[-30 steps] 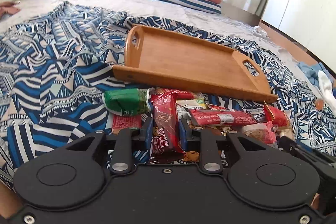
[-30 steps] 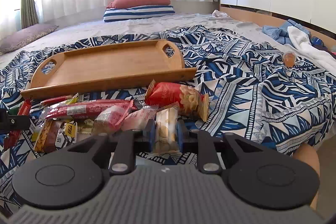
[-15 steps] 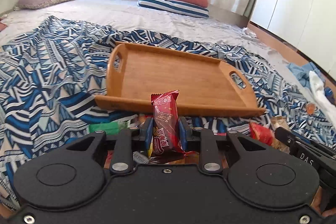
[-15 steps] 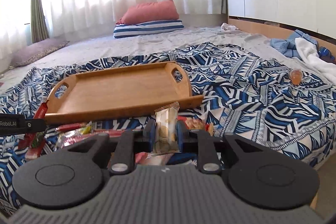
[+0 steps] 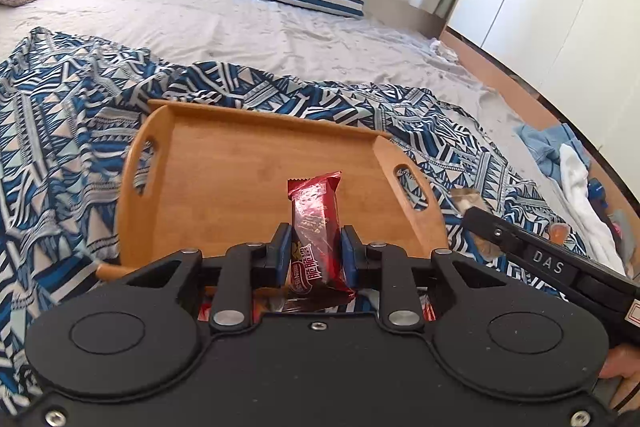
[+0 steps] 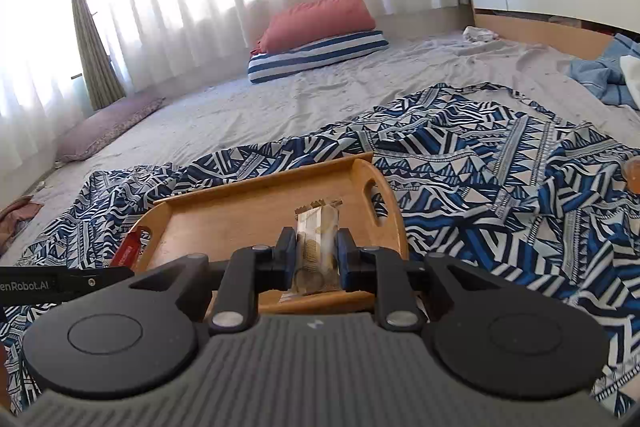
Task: Organize snacks
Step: 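Lift the red bar with the left tool while the right tool lifts the pastry toward the tray, then release the red bar onto the tray with the left tool while the right tool releases the pastry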
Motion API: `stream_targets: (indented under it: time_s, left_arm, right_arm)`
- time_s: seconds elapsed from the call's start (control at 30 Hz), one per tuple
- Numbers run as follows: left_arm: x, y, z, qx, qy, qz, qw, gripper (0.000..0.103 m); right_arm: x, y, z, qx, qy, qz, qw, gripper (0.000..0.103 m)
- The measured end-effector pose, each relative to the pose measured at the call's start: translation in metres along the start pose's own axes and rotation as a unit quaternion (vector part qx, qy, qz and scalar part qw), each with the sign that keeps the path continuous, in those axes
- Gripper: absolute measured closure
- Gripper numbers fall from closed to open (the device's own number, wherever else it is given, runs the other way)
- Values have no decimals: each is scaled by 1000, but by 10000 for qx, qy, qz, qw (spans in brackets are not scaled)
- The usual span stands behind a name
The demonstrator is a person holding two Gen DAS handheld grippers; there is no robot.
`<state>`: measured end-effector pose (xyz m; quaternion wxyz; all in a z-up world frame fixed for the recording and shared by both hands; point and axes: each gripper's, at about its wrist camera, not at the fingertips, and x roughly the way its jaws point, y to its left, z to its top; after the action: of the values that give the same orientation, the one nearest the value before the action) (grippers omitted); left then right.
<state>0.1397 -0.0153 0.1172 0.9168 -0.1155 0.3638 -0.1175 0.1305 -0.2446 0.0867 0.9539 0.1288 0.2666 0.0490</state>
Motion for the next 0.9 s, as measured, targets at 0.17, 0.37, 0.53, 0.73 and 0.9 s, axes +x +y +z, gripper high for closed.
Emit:
stream_targets:
  time_s: [0.17,0.37,0.53,0.73,0.9]
  left_arm:
    - [38,-15,21,61,266,3,9996,79]
    - [91,-21,24,-15,624,206,9978,79]
    - [124,-21,21,12,757,396,9963,79]
    - [147,-19,16,-9,933,460,9946,79]
    - [155,-22,12,81,973,473,9941,79]
  right_arm:
    - [36,-9,20,29,276,317,9991,78]
    - [79,-18,23,108,686,450,9966,78]
    - [106,-22,15,104,916,392,9950,78]
    - [126,-29,4,131,1089,343,9934,78]
    - [133,-31,-2,59,1145,322,9929,78]
